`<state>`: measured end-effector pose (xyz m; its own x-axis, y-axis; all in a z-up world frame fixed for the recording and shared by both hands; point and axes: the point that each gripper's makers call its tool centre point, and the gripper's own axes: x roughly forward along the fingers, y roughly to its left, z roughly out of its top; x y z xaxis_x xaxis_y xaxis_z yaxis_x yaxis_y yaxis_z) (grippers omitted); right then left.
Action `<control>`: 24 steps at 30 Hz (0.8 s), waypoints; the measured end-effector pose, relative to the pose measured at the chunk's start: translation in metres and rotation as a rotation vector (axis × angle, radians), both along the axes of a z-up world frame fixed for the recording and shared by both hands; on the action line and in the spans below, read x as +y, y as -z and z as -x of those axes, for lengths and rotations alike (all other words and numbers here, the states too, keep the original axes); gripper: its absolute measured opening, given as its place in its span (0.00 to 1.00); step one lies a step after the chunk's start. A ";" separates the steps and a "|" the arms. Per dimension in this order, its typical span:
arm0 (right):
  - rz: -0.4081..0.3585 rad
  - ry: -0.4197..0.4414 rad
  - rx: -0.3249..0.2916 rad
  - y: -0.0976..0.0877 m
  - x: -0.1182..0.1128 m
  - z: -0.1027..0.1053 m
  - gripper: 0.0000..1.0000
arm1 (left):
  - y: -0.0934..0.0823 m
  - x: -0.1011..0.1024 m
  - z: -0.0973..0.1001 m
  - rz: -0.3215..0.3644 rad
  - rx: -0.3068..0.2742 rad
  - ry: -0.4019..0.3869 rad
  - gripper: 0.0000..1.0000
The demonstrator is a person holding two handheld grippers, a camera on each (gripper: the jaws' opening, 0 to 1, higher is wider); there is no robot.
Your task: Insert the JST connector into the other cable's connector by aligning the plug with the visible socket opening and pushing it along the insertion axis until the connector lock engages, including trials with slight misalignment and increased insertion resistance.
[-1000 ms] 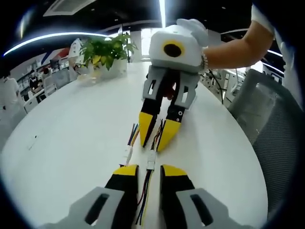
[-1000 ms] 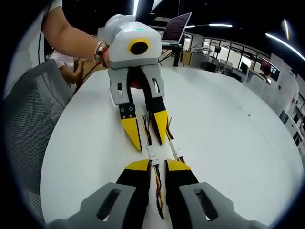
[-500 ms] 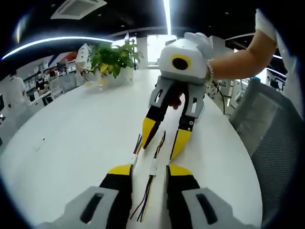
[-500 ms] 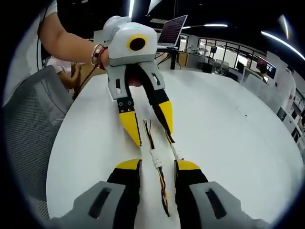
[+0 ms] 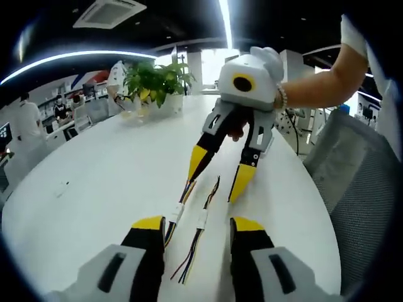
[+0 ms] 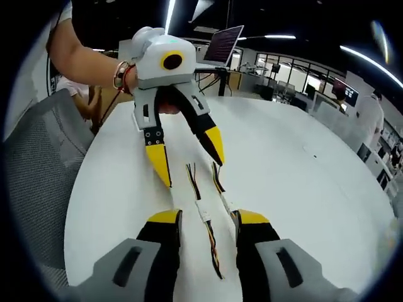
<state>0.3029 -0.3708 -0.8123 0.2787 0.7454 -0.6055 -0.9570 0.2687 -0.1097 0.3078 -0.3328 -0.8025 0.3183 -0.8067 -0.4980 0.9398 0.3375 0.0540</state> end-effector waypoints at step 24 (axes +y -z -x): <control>-0.029 0.142 -0.060 -0.034 -0.027 -0.002 0.58 | -0.023 0.028 0.004 0.027 -0.001 -0.154 0.76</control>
